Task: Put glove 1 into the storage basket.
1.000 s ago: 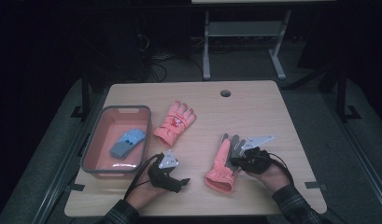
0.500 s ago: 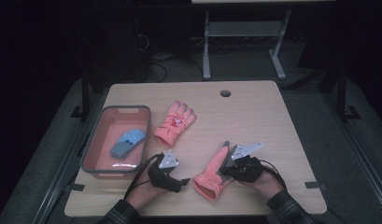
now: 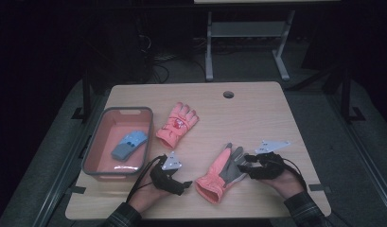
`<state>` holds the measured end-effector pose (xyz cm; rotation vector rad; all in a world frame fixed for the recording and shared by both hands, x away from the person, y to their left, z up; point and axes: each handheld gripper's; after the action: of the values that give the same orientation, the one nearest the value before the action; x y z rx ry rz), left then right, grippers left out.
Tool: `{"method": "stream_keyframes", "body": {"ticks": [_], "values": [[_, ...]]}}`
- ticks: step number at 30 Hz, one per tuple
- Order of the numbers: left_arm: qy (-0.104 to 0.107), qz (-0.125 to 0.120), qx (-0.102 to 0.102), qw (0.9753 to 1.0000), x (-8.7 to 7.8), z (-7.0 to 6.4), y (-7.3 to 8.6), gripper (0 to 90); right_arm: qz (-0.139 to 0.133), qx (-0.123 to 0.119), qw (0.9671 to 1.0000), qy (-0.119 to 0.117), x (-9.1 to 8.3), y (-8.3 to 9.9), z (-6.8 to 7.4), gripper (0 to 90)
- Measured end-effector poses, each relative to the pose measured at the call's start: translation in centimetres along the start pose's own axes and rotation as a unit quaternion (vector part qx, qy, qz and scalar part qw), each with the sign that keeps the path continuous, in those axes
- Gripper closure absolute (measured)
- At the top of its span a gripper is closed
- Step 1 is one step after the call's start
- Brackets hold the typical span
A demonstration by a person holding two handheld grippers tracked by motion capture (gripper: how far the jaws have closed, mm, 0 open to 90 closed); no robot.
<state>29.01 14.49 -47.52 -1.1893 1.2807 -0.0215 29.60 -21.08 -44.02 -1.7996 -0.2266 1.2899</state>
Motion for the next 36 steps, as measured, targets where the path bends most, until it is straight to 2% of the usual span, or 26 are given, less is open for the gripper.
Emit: {"method": "stream_keyframes", "body": {"ticks": [2, 4, 9, 12, 15, 18, 21, 27, 36], "values": [[0.000, 0.001, 0.001, 1.0000, 0.0, 0.0, 0.0, 12.8, 0.005, 0.011, 0.9999, 0.012, -0.3, 0.9, -0.6, 35.4], [-0.001, 0.002, 0.001, 1.0000, 0.0, 0.0, -0.1, 12.8, 0.012, 0.012, 0.9994, 0.029, -0.6, 2.0, -1.2, 29.7], [-0.003, 0.005, -0.002, 1.0000, 0.0, -0.1, -0.2, 13.0, 0.023, 0.038, 0.9971, 0.062, -1.3, 4.3, -2.8, 18.0], [-0.007, 0.008, -0.001, 0.9999, 0.1, -0.1, -0.3, 13.3, 0.024, 0.043, 0.9955, 0.081, -1.5, 5.4, -3.5, 13.8], [-0.009, 0.012, 0.000, 0.9999, 0.1, -0.1, -0.4, 13.5, 0.025, 0.042, 0.9939, 0.099, -1.4, 6.2, -4.1, 13.7], [-0.013, 0.020, -0.003, 0.9997, 0.1, -0.2, -0.7, 13.5, 0.026, 0.049, 0.9932, 0.103, -1.2, 6.6, -4.4, 13.6], [-0.021, 0.024, -0.002, 0.9995, 0.1, -0.3, -0.9, 13.5, 0.033, 0.046, 0.9929, 0.104, -0.9, 6.8, -4.5, 12.6], [-0.022, 0.016, -0.021, 0.9994, -0.1, -0.4, -1.7, 13.8, 0.028, 0.045, 0.9933, 0.103, -0.8, 6.9, -4.4, 12.4], [-0.025, 0.010, -0.025, 0.9993, -0.2, -0.5, -3.4, 14.7, 0.028, 0.045, 0.9936, 0.100, -0.8, 6.9, -4.4, 11.3]]}}
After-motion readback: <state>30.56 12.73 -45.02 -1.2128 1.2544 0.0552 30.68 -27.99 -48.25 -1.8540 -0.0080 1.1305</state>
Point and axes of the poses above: each handheld gripper's, and its own axes: x roughly forward along the jaws, y roughly out of its underside, z roughly to its left, and after that the axes turned 14 degrees about -x, right-handed
